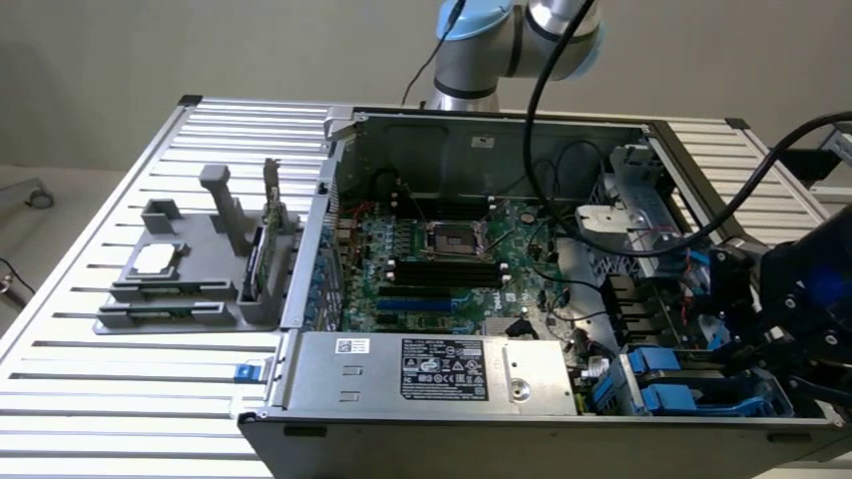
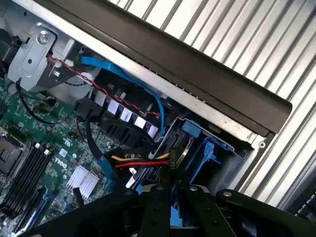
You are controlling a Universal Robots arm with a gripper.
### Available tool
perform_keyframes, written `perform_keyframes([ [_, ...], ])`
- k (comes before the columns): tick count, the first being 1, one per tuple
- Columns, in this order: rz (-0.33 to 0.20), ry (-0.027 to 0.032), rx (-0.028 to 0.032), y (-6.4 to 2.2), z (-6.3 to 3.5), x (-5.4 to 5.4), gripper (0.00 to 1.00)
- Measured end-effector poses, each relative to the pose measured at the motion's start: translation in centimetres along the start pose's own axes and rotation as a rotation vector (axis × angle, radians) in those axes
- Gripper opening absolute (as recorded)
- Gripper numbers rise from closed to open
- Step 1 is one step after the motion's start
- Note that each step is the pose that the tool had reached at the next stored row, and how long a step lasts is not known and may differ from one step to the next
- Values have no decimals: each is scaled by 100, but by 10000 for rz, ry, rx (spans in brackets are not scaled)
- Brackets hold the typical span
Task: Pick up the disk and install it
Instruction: 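Insert the first disk wire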
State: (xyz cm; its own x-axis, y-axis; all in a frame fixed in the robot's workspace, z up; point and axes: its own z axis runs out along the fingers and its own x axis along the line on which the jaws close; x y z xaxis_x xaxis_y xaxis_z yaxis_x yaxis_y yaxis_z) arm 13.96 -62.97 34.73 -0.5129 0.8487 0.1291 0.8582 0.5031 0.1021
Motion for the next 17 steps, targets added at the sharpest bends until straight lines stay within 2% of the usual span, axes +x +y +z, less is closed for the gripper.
perform_keyframes([
  [4, 224, -17, -31, -2, -6, 2, 17],
  [13, 1154, -114, -150, -1, -21, 4, 17],
  [17, 1403, -143, -176, -13, -22, 12, 17],
])
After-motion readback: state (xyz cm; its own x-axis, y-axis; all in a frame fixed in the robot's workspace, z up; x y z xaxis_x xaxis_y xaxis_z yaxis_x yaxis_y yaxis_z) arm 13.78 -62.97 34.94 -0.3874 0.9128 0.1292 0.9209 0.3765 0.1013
